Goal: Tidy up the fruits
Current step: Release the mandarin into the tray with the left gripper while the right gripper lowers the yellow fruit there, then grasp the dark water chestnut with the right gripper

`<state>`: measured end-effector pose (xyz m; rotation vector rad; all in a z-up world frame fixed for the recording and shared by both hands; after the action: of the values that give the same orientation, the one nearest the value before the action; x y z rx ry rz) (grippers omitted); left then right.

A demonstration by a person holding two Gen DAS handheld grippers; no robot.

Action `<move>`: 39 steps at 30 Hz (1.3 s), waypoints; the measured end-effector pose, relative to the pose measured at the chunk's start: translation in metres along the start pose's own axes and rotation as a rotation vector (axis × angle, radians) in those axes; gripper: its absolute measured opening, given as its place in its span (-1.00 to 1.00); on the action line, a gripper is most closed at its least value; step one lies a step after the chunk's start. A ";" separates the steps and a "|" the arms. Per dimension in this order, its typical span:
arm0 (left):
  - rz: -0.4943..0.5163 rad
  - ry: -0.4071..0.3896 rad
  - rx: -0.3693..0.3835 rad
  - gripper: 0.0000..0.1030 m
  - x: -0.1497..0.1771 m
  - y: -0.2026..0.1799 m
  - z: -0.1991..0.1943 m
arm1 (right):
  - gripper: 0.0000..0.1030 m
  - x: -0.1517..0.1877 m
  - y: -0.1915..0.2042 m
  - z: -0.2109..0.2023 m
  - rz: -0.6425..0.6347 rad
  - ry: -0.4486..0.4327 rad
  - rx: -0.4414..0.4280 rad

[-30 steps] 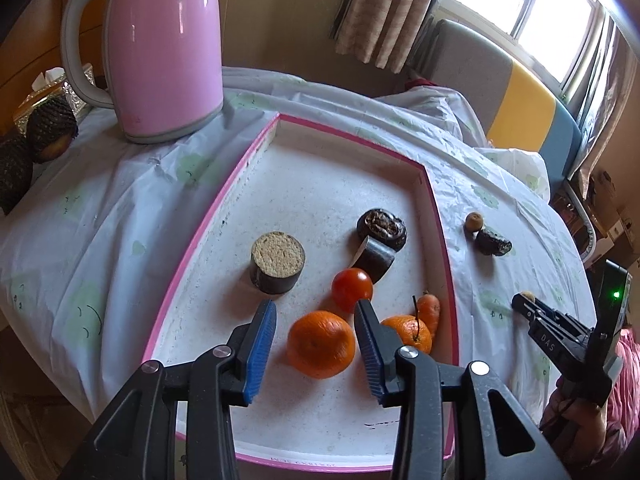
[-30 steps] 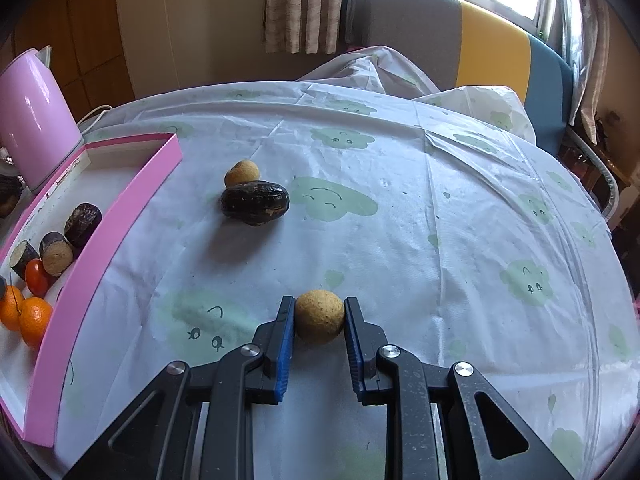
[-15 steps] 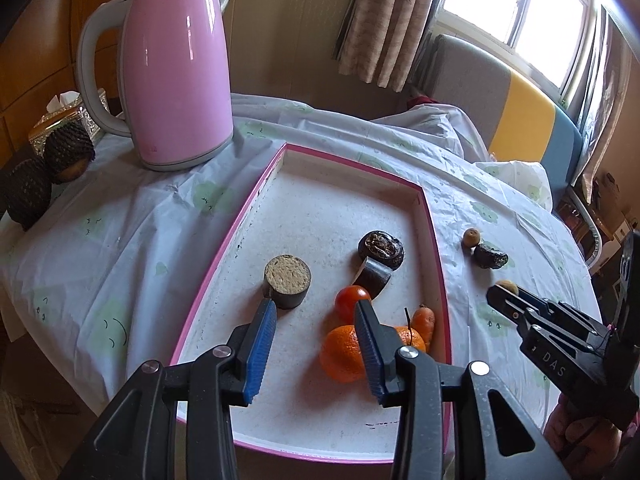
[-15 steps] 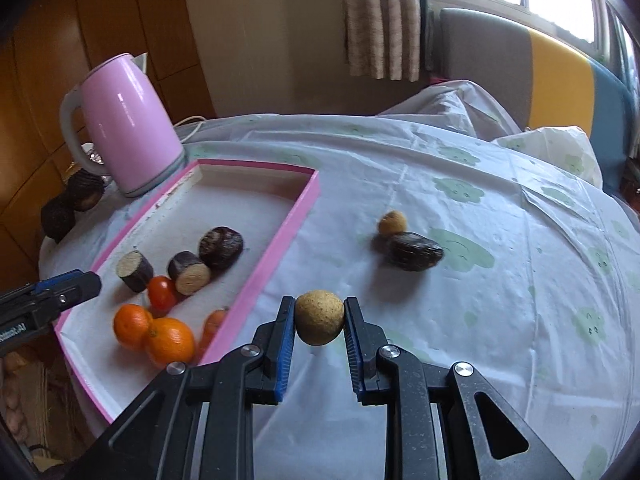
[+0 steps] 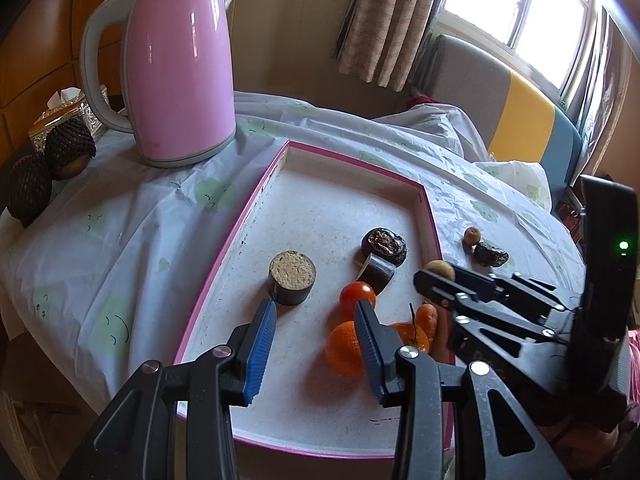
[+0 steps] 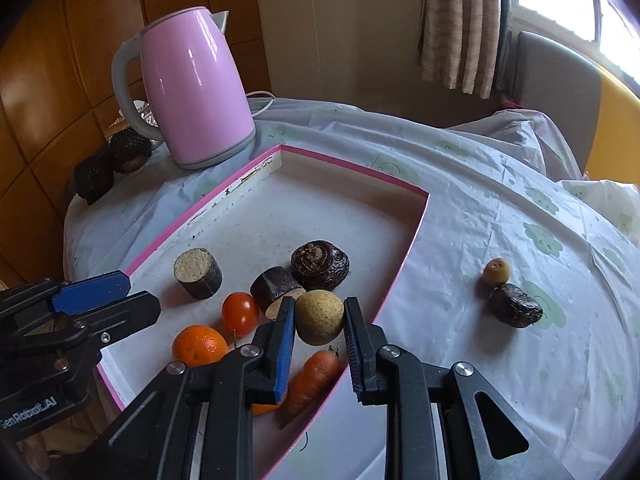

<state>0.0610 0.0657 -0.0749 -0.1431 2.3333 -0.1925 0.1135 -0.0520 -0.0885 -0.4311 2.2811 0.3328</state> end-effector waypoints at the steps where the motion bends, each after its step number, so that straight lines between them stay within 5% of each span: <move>1: -0.002 0.002 -0.001 -0.20 0.000 0.001 0.001 | -0.53 0.001 0.002 0.005 0.000 0.015 -0.003; 7: -0.005 0.008 -0.003 -0.20 0.002 0.003 0.003 | -0.51 0.011 0.008 0.021 0.001 0.052 0.000; 10: -0.006 0.013 -0.004 -0.21 0.002 0.002 0.005 | -0.28 0.014 0.008 0.021 0.012 0.054 -0.005; 23: 0.030 0.009 0.011 -0.20 0.003 -0.012 0.000 | -0.15 0.013 -0.004 -0.004 0.082 -0.008 0.010; 39: 0.131 0.023 0.083 -0.20 0.000 -0.062 0.006 | -0.15 0.032 -0.091 -0.033 0.252 -0.047 0.167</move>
<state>0.0684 0.0044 -0.0678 0.0531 2.3434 -0.2265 0.1082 -0.1538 -0.0996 -0.0492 2.2982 0.2709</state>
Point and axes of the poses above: each gripper's, at about its wrist camera, not at the fingertips, and z roughly the way its jaws point, y to its left, x to its underside, the point moved 6 cm from there along z, roughly the way its jaws point, and after that the axes turned 8 degrees about -y, right-handed, at the moved point
